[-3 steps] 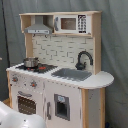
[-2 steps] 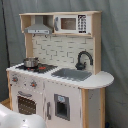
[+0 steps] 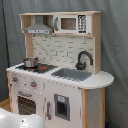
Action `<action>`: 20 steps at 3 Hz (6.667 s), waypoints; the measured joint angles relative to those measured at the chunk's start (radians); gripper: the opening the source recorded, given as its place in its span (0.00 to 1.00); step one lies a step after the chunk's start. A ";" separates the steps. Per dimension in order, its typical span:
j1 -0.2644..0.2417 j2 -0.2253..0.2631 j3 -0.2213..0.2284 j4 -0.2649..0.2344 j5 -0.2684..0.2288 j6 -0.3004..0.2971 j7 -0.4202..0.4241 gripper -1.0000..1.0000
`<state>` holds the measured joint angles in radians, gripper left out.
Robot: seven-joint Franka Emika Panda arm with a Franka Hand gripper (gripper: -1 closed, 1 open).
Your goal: Play with the kitchen
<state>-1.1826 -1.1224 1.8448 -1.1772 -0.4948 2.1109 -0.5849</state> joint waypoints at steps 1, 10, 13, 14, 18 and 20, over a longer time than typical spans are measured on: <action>0.039 -0.010 0.000 -0.073 -0.001 0.073 0.036 1.00; 0.576 -0.014 -0.220 -0.869 -0.128 0.432 0.198 1.00; 0.774 -0.047 -0.317 -1.135 -0.191 0.522 0.250 1.00; 0.814 -0.076 -0.347 -1.212 -0.192 0.551 0.252 1.00; 0.643 -0.231 -0.354 -1.256 -0.192 0.762 0.485 1.00; 0.575 -0.307 -0.354 -1.274 -0.192 0.815 0.672 1.00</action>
<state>-0.6081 -1.4298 1.4904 -2.4516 -0.6866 2.9262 0.0873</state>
